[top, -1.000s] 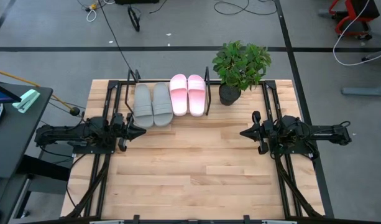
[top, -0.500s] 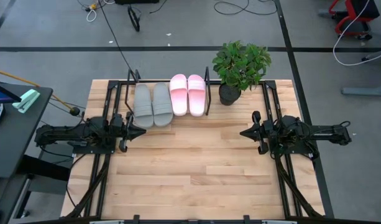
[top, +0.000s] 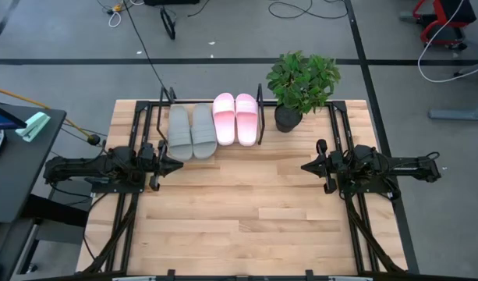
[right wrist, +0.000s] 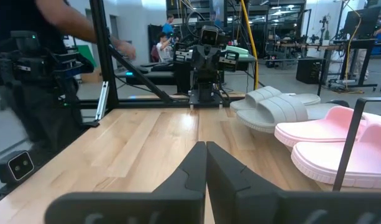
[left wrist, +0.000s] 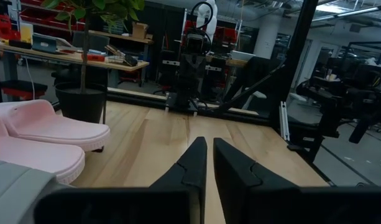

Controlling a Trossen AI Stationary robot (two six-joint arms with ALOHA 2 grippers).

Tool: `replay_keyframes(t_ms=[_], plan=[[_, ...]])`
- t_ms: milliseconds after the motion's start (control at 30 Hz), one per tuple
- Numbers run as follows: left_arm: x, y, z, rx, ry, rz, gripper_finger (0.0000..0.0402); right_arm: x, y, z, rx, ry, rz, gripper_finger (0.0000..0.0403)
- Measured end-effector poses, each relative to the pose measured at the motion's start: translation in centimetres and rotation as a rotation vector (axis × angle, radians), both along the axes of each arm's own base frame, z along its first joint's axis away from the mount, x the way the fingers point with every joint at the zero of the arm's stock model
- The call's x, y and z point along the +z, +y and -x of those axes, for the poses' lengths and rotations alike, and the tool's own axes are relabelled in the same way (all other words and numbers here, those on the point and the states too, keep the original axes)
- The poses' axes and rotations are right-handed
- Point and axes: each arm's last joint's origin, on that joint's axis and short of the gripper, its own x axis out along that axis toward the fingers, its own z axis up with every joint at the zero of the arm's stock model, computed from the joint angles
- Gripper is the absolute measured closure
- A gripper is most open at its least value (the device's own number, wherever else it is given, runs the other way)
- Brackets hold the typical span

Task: Pick and place slides into the shelf
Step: Return to Home Position

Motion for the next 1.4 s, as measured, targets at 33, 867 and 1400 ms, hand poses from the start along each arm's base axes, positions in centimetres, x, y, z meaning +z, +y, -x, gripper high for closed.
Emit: replay_keyframes(t_ms=[33, 867, 1400], plan=[[0.00, 0.00, 0.00, 0.000, 0.000, 0.001, 0.0371, 0.00, 0.00, 0.00, 0.000, 0.000, 0.000, 0.0389], [0.00, 0.00, 0.00, 0.000, 0.000, 0.000, 0.0369, 0.00, 0.00, 0.00, 0.000, 0.000, 0.000, 0.0389], [0.00, 0.00, 0.00, 0.000, 0.000, 0.000, 0.0362, 0.00, 0.00, 0.00, 0.000, 0.000, 0.000, 0.0389]])
